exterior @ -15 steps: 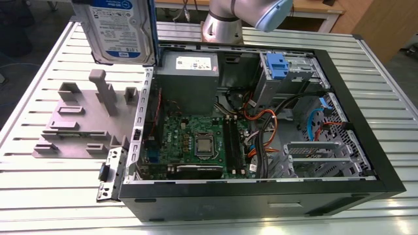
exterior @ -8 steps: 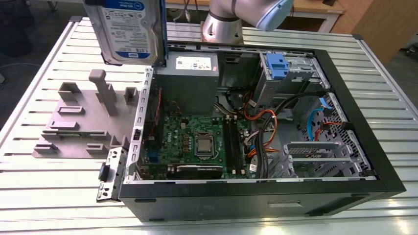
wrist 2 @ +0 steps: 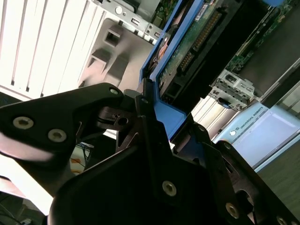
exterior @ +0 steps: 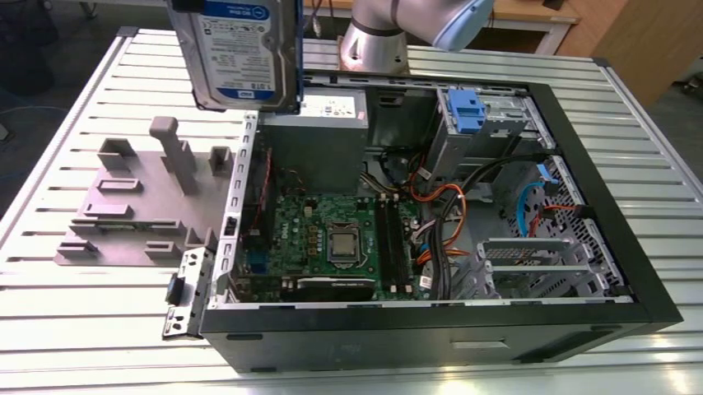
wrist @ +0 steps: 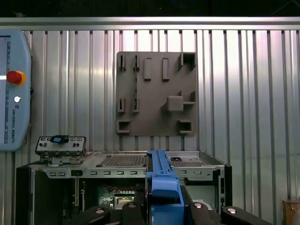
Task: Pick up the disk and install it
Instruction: 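Pick up the disk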
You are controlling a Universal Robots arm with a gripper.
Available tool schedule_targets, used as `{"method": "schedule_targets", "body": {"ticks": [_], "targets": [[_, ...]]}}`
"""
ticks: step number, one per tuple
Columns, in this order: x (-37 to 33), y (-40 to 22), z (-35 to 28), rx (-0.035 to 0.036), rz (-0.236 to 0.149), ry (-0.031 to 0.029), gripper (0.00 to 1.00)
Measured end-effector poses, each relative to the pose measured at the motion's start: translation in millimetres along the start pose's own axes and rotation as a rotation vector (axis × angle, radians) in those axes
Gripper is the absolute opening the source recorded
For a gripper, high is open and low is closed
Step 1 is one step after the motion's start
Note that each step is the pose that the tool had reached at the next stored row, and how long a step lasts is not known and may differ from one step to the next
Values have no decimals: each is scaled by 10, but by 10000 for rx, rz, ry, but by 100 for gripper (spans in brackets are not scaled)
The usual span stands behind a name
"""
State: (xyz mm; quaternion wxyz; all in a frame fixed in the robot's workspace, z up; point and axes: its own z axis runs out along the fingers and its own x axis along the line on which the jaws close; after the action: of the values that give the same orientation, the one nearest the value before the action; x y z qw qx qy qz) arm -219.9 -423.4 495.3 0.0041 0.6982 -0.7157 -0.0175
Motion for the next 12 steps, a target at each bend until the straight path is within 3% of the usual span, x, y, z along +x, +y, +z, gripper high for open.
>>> {"method": "schedule_targets", "body": {"ticks": [7,12], "targets": [[-5,-213,1,-29,-38,1,36],[-7,-317,2,-32,-53,2,36]]}}
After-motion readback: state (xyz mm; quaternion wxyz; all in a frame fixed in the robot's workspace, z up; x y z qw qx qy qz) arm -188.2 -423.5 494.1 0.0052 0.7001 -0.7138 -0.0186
